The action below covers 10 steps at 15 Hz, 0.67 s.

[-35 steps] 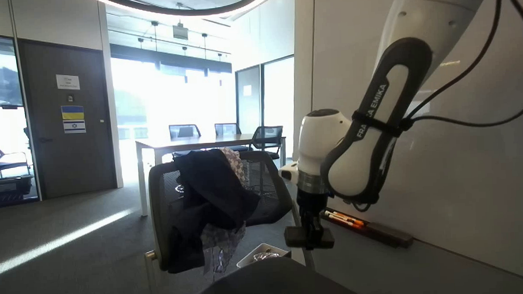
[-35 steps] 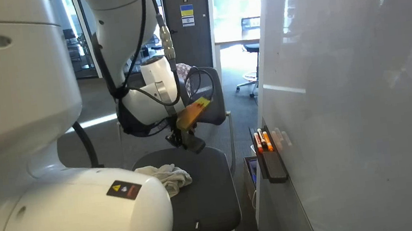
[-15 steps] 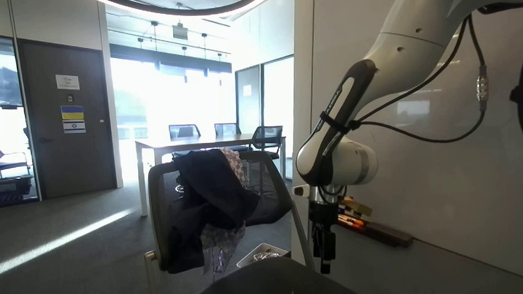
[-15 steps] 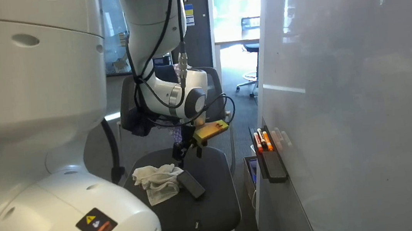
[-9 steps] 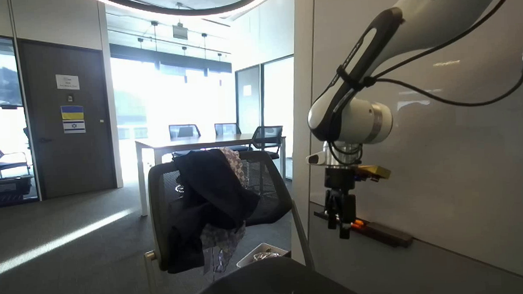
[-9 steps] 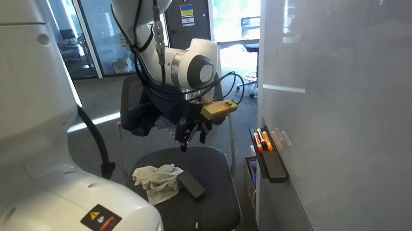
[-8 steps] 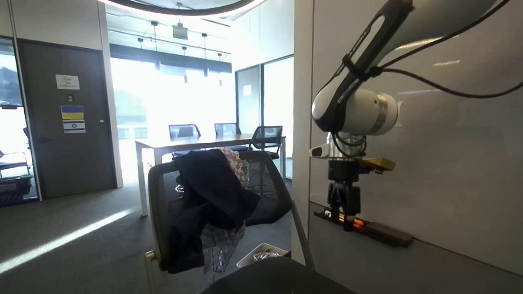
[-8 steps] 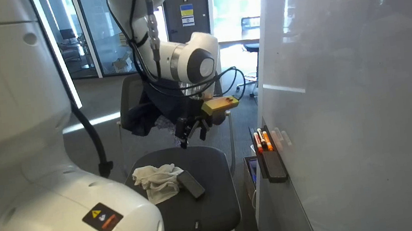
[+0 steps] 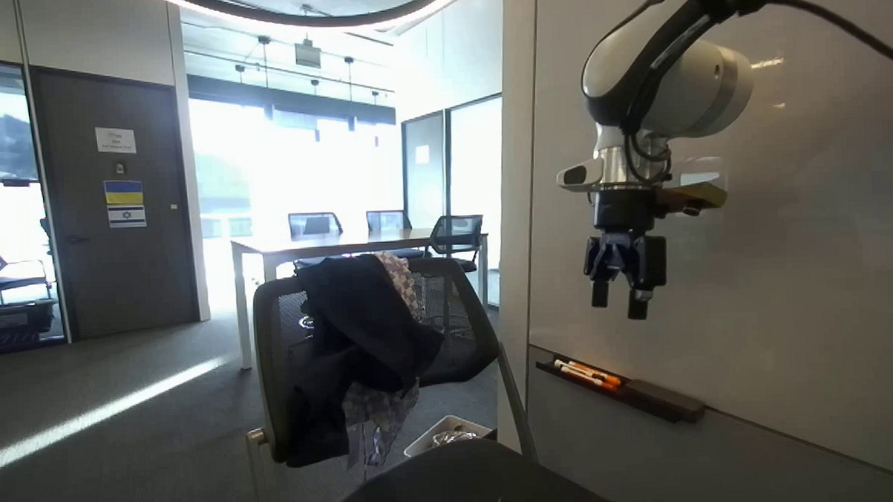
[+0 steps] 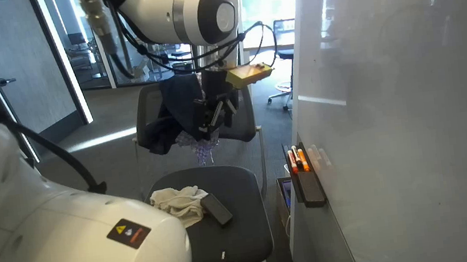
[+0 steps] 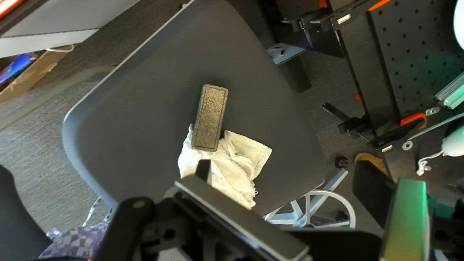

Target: Use the eraser from the seat to wipe the whiteboard.

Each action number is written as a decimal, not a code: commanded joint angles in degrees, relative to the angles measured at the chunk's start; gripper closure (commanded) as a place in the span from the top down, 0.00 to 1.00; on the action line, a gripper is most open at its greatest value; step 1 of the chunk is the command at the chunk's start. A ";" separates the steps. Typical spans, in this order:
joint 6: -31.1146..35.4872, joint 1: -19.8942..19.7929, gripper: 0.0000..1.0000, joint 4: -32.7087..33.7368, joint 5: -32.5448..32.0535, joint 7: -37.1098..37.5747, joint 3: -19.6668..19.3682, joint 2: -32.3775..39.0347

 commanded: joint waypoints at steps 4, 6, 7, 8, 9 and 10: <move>0.93 3.79 1.00 -4.98 -4.33 2.20 -3.63 -16.89; -0.11 4.74 1.00 -3.09 -4.40 1.98 -4.68 -13.83; -0.12 4.86 1.00 -3.50 -4.49 2.13 -4.74 -15.00; -0.12 4.92 1.00 -3.89 -4.53 2.20 -4.75 -15.73; -0.12 4.94 1.00 -4.15 -4.55 2.23 -4.75 -16.00; -0.12 4.94 1.00 -4.28 -4.55 2.24 -4.76 -16.03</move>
